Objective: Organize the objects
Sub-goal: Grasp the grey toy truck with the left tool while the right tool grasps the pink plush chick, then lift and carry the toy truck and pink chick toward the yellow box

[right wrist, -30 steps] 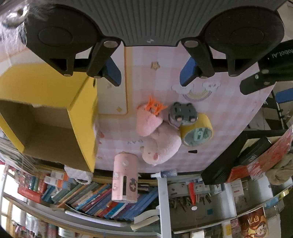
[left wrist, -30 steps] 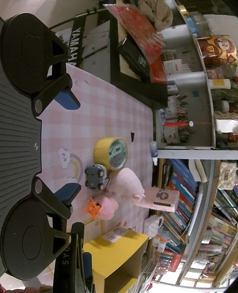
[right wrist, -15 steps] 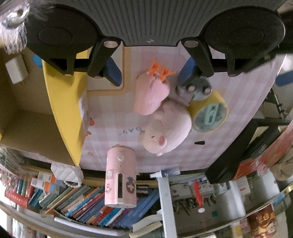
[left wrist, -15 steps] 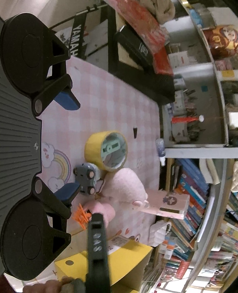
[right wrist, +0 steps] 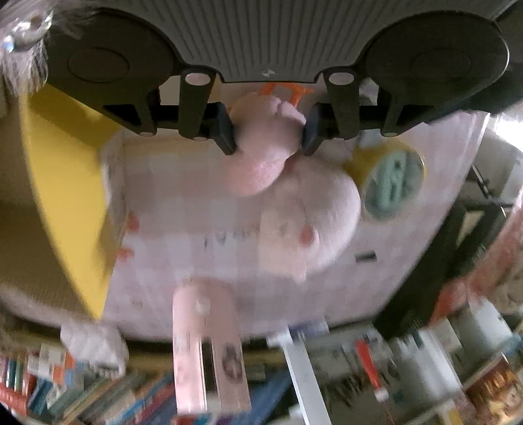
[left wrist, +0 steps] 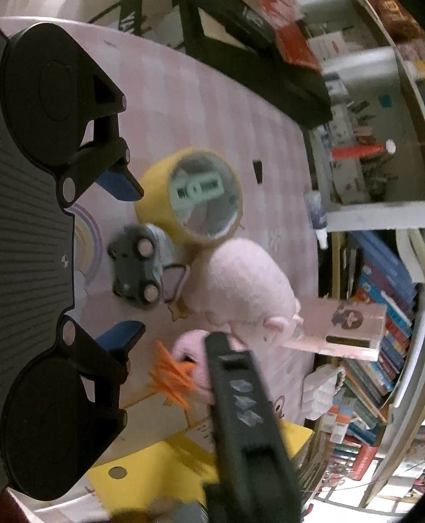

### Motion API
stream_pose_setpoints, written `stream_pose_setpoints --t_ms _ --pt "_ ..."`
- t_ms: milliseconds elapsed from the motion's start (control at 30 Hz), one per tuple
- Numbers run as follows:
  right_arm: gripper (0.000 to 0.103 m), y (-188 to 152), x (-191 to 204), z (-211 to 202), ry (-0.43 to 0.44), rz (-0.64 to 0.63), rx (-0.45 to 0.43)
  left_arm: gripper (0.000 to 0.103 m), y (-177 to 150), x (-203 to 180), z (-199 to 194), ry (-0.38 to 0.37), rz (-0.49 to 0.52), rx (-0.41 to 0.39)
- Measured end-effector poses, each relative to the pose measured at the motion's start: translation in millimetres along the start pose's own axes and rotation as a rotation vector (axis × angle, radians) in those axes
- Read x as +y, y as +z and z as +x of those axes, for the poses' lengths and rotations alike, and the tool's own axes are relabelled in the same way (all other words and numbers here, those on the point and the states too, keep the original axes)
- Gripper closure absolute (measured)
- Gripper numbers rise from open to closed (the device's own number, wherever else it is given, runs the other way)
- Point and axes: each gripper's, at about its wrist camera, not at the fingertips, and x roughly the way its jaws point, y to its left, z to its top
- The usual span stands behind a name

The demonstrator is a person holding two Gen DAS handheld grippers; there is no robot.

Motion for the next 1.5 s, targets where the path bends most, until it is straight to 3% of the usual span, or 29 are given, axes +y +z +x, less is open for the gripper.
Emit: stream_pose_setpoints --t_ms 133,200,233,400,833,1000,1500 --pt "0.061 6.2 -3.2 -13.2 -0.008 -0.022 -0.045 0.023 4.7 -5.2 14.9 0.006 -0.003 0.019" --pt "0.061 7.0 -6.2 -14.1 -0.009 -0.025 -0.046 0.029 4.9 -4.4 21.3 0.006 -0.026 0.039" --pt "0.061 6.0 -7.2 -15.0 -0.009 -0.028 -0.046 0.039 4.4 -3.0 23.1 0.005 -0.040 0.049" --pt "0.061 3.9 -6.9 -14.4 -0.013 -0.046 -0.040 0.039 1.8 -0.2 19.5 -0.001 -0.059 0.052" --pt "0.061 -22.2 1.6 -38.0 -0.014 -0.085 -0.043 0.039 -4.0 31.5 -59.3 -0.036 -0.173 -0.084" --pt "0.061 -41.9 11.3 -56.8 -0.007 -0.142 -0.044 0.039 -11.8 36.9 -90.2 -0.035 -0.164 -0.132" --pt "0.061 -105.3 40.3 -104.6 -0.015 -0.129 -0.039 0.039 -66.6 31.8 -142.5 -0.083 -0.125 -0.134"
